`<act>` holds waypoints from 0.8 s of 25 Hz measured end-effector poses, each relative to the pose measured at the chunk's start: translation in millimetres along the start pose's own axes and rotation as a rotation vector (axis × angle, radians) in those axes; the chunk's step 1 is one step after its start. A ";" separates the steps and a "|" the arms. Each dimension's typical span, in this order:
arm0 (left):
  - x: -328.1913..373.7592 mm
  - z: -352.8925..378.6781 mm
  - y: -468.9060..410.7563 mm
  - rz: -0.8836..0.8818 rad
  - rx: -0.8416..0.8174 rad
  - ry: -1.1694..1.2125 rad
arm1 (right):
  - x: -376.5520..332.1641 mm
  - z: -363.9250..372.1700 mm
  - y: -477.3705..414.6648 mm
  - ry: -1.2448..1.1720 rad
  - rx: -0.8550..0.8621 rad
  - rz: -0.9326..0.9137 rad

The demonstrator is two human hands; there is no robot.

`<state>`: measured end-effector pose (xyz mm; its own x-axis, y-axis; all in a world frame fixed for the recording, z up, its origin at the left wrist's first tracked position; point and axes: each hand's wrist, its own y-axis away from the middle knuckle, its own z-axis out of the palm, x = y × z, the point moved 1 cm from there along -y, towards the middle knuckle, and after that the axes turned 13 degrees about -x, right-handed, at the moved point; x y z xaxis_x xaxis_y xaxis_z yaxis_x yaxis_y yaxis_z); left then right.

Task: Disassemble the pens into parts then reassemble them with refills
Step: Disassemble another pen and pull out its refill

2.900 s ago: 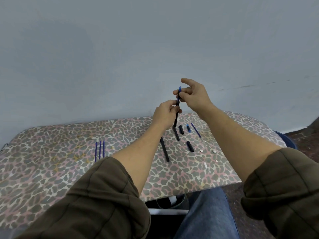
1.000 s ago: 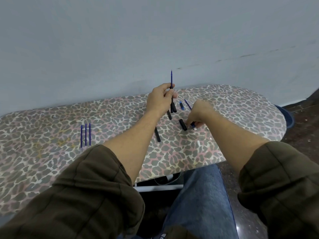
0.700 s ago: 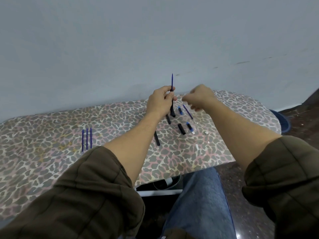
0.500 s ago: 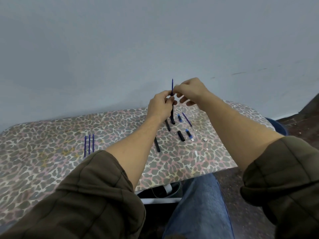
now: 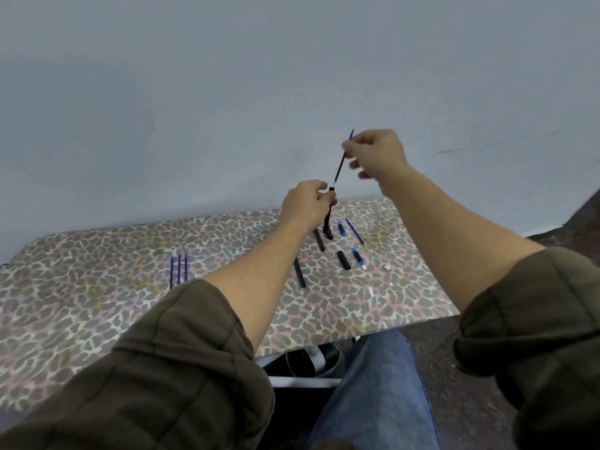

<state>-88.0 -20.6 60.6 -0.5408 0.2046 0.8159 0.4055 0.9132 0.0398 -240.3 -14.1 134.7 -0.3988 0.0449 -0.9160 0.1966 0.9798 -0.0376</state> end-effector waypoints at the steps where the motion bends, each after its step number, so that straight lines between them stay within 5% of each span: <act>1: -2.4 -0.5 -0.4 -0.034 0.002 -0.027 | -4.1 -7.5 -2.9 -0.019 0.066 -0.013; 4: -12.3 0.3 -5.4 -0.189 -0.016 -0.042 | -4.1 -31.3 -12.2 0.110 0.160 0.016; 12: -40.6 31.1 -4.5 -0.571 -0.131 -0.024 | 91.1 -8.6 12.4 0.843 -0.264 0.320; 20: -58.7 53.0 -0.7 -0.684 -0.111 -0.141 | 147.1 8.6 15.3 0.968 -0.432 0.514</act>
<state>-95.6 -14.6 -17.9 -0.7884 -0.3522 0.5044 0.0090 0.8133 0.5818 -288.3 5.8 -4.0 -0.9113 0.4013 -0.0921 0.2872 0.7797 0.5564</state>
